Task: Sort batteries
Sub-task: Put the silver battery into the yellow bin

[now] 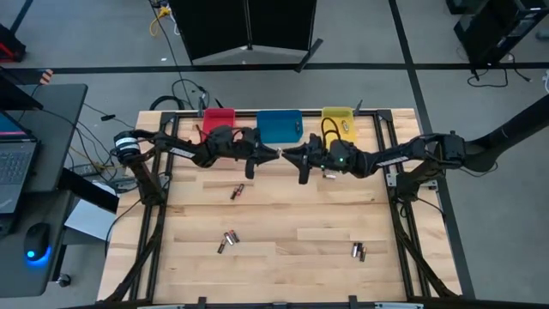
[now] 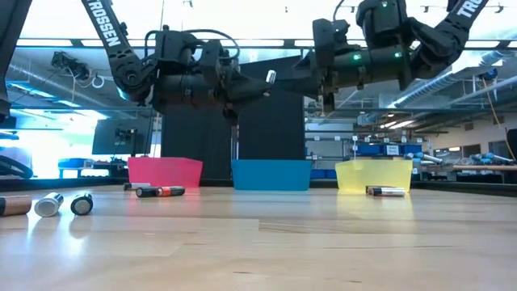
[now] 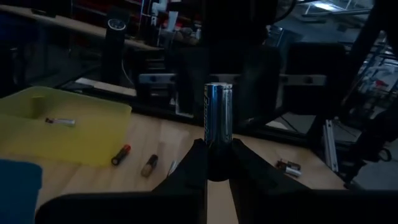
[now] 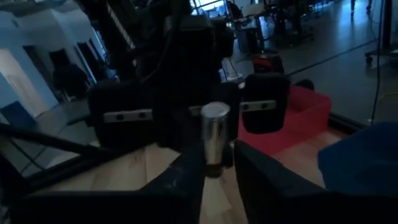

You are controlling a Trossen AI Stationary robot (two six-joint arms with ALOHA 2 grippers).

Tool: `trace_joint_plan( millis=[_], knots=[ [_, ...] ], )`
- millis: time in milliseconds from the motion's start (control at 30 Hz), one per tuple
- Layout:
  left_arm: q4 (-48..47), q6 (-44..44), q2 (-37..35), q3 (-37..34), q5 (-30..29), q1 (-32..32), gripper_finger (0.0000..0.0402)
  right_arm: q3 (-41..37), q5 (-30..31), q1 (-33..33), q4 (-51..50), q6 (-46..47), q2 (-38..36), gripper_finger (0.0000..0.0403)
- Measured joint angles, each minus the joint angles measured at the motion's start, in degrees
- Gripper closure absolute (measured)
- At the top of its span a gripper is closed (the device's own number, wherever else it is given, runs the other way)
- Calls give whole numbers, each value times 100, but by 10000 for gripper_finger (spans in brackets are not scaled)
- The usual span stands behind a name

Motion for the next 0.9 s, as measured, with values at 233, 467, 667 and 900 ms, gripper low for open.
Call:
trace_joint_plan(
  millis=[233, 467, 667, 900],
  knots=[
    [4, -4, 0, 0, 74, -2, 358, 122, -39, 1, 39, -29, 0, 247],
    [214, -173, 0, 63, 233, -19, 358, 280, -221, 3, 41, -133, 15, 239],
    [75, -41, 0, 219, 253, -87, 358, 386, -348, -1, 25, -374, 29, 245],
    [1, 3, 0, 236, 214, -96, 358, 432, -350, -7, 33, -664, 33, 317]
  ],
)
